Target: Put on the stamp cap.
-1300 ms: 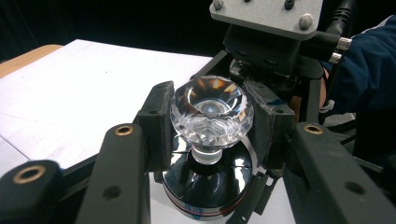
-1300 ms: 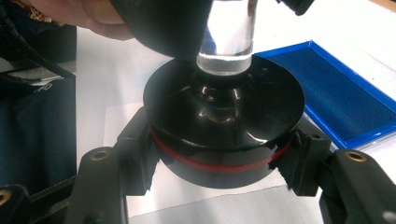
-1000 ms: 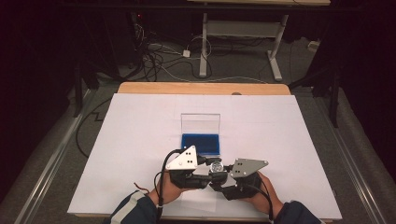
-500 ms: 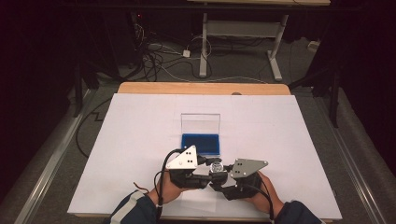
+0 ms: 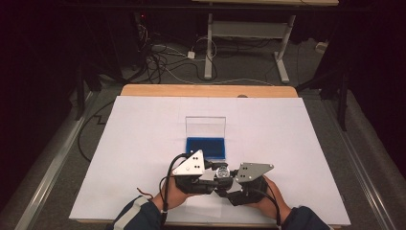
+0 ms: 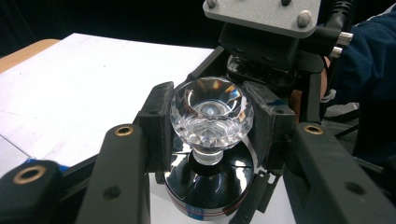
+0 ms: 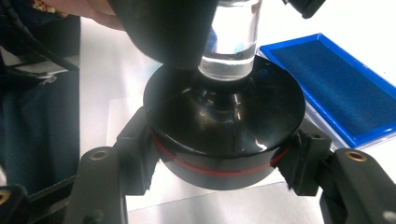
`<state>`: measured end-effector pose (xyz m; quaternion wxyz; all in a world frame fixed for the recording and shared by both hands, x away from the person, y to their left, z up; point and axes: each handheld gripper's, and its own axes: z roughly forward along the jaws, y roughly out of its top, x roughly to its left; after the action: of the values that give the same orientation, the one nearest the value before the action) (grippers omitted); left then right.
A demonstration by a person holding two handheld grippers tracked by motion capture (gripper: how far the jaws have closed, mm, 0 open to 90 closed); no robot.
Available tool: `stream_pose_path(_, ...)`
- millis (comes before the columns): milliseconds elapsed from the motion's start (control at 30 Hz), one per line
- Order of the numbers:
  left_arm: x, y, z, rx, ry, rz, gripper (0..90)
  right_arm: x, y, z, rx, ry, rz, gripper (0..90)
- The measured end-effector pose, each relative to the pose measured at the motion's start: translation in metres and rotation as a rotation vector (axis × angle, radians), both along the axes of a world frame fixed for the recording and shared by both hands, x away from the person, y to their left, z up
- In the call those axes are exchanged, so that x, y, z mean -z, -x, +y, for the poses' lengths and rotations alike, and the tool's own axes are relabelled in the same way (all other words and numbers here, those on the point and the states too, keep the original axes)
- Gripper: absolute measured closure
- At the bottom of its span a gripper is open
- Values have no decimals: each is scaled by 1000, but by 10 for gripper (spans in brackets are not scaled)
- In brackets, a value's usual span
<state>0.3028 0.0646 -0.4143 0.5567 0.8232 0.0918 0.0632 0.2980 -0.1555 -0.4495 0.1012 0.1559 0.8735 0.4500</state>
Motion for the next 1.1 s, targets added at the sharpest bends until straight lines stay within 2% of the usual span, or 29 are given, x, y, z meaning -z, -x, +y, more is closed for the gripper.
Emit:
stream_pose_path(133,-1,0,1,-5,-1,0,542,0,-1,-1,6,-10,-4,379)
stream_pose_path(200,-1,-1,2,-11,0,-2,542,0,-2,-1,19,-13,-2,323)
stream_pose_path(300,-3,-1,4,-21,8,-1,542,0,-2,-2,16,-23,0,295)
stream_pose_path(467,-5,-2,5,-37,-3,-6,542,1,-3,-1,20,-5,3,262)
stream_pose_path(667,-9,-5,13,-60,8,-6,542,2,-4,-7,42,11,-2,236)
stream_pose_path(833,-12,-8,22,-85,8,-9,542,0,-2,-16,60,26,-35,227)
stream_pose_path(1100,-17,-11,34,-108,17,-19,542,-10,5,-30,76,28,-152,219)
